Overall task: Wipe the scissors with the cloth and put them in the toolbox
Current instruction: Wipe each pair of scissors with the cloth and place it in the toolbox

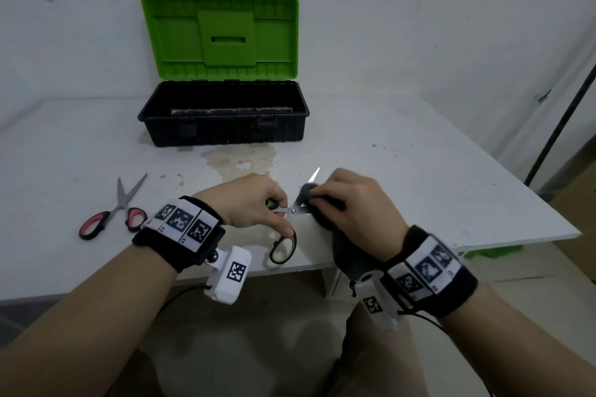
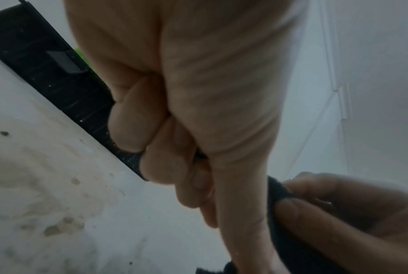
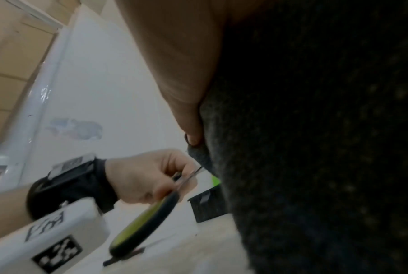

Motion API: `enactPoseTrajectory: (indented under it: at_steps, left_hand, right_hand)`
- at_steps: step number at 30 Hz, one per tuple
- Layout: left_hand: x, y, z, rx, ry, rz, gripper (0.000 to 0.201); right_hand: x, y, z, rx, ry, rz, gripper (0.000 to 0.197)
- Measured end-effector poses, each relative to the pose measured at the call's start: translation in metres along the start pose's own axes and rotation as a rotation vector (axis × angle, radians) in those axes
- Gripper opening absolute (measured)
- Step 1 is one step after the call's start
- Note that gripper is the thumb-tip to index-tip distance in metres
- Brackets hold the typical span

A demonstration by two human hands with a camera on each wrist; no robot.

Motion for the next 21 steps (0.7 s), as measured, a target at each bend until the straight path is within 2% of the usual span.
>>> enactPoseTrajectory:
  at_steps: [3, 5, 9, 11, 14, 18, 21]
  left_hand:
    - [0.004, -0.001, -0.009, 0.014, -0.017, 0.009, 0.04]
    - [0.004, 0.002, -0.012, 0.022, -0.046, 0.005, 0.043]
    - [0.01, 0.006, -0.011, 0.026, -0.008, 0.032, 0.041]
    - [0.008, 0.007, -0.007, 0.007, 0.041, 0.018, 0.04]
    - [0.0, 0.008, 0.0, -0.025, 0.058, -0.026, 0.04]
    - [-0.003, 0.006, -0.001, -0.045, 0.016, -0.053, 0.041]
    - [0.0, 0.006, -0.008, -0.05, -0.006, -0.066, 0.04]
  right_hand:
    - [0.026, 0.0, 0.006, -0.029, 0.035, 0.09, 0.021]
    - [0.024, -0.004, -0.006, 0.021, 0.012, 0.043, 0.018]
    - [0.0, -0.014, -0.053, 0.265, 0.006, -0.089, 0.014]
    - [-0.014, -0.012, -0.066, 0.33, 0.029, -0.15, 0.014]
    - [-0.034, -0.002, -0.049, 0.274, 0.034, -0.232, 0.011]
    - [0.001, 0.006, 0.003, 0.077, -0.007, -0.02, 0.012]
    - [0.03, 0.007, 0.009, 0.054, -0.003, 0.083, 0.014]
Point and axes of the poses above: each hand's wrist, its own y-axis away from the middle knuckle, its own x-axis out of the palm, z = x × y, the point moved 10 cm from there along -y, towards the middle knuckle, and after that the axes turned 2 degrees about z, right-handed, at the moved point
